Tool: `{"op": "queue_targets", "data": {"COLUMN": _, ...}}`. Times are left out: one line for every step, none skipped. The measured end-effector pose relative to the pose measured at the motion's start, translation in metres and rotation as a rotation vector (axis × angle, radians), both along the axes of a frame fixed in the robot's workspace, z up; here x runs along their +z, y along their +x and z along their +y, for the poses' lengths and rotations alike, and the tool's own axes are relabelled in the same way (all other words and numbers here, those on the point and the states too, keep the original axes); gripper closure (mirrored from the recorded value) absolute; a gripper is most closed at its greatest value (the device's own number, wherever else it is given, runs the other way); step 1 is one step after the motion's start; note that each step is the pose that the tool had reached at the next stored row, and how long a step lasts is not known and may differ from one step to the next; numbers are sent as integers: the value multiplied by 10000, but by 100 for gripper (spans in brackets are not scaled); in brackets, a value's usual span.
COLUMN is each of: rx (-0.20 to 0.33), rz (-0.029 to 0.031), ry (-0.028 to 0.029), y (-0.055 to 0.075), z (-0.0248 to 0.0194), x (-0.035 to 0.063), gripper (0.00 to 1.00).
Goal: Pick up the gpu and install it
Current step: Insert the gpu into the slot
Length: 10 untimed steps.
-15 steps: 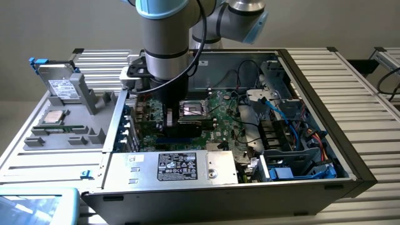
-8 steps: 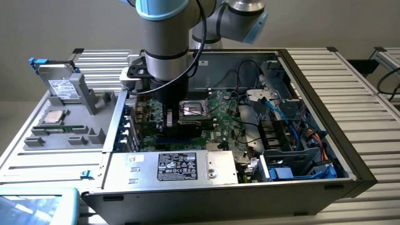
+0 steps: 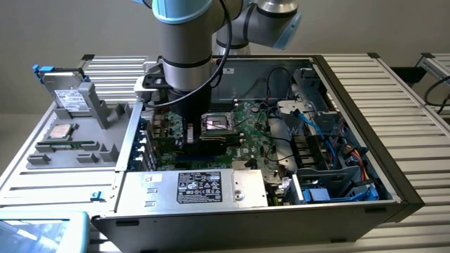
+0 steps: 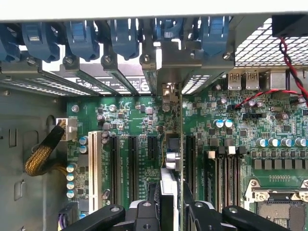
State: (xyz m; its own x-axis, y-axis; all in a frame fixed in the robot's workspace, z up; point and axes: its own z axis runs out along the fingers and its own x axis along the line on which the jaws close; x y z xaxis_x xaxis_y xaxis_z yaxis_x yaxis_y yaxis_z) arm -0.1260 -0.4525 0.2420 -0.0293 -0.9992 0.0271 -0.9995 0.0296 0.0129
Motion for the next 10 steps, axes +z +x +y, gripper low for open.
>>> {"op": "queue_targets", "data": {"rx": 0, "rz": 0, "ry": -3, "y": 0, "z": 0, "x": -2, "gripper": 72}}
{"op": "queue_targets", "data": {"rx": 1, "rz": 0, "ry": -4, "y": -1, "z": -1, "x": -2, "gripper": 72}}
{"op": "queue_targets", "data": {"rx": 1, "rz": 1, "ry": -4, "y": -1, "z": -1, "x": -3, "gripper": 72}}
{"op": "queue_targets", "data": {"rx": 1, "rz": 1, "ry": -3, "y": -1, "z": 0, "x": -5, "gripper": 72}}
{"op": "queue_targets", "data": {"rx": 1, "rz": -1, "ry": -2, "y": -3, "z": 0, "x": -8, "gripper": 72}}
{"op": "queue_targets", "data": {"rx": 0, "rz": -1, "ry": -2, "y": -4, "z": 0, "x": -10, "gripper": 72}}
{"op": "queue_targets", "data": {"rx": 1, "rz": 0, "ry": -3, "y": -4, "z": 0, "x": -9, "gripper": 72}}
{"op": "queue_targets", "data": {"rx": 1, "rz": 0, "ry": -3, "y": -4, "z": 0, "x": -10, "gripper": 72}}
{"op": "queue_targets", "data": {"rx": 0, "rz": 0, "ry": -3, "y": -4, "z": 0, "x": -10, "gripper": 72}}
{"op": "queue_targets", "data": {"rx": 0, "rz": 0, "ry": -3, "y": -4, "z": 0, "x": -10, "gripper": 72}}
